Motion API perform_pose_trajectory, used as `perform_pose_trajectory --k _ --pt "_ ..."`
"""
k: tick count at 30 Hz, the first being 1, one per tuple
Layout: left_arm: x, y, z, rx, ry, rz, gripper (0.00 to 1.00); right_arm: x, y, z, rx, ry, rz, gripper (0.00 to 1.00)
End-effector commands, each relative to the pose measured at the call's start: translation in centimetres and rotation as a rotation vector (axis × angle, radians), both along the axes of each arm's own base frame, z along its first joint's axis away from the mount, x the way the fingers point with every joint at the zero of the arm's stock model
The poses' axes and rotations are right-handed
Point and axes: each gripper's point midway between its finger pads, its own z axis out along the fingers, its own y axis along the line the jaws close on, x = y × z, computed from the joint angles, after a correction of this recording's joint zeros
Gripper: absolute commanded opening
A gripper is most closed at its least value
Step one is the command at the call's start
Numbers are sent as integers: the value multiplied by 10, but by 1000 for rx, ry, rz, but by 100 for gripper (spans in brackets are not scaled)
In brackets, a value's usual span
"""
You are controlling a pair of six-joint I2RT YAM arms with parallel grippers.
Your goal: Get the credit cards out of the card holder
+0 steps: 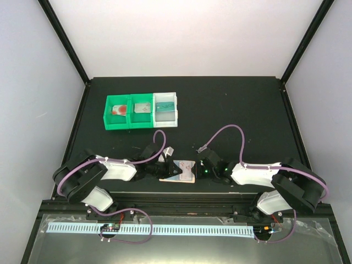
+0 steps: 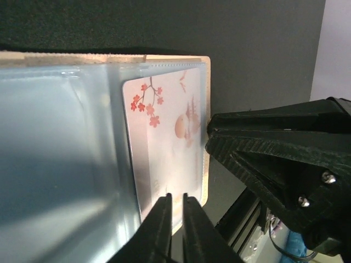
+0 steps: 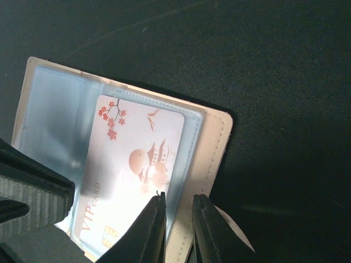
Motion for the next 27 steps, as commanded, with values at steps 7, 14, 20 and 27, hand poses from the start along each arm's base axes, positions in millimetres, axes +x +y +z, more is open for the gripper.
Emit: perform_pose_trajectory --k 7,14,20,27 --pt "1 10 9 50 -58 1 33 -7 -5 5 -90 36 54 16" --pt "-2 17 -4 60 -33 1 45 -13 16 15 20 92 76 20" --pt "-7 16 -12 47 -12 -17 45 -15 20 -1 29 137 57 19" --pt "-12 15 -14 10 3 -17 40 -15 16 -15 -4 151 40 16"
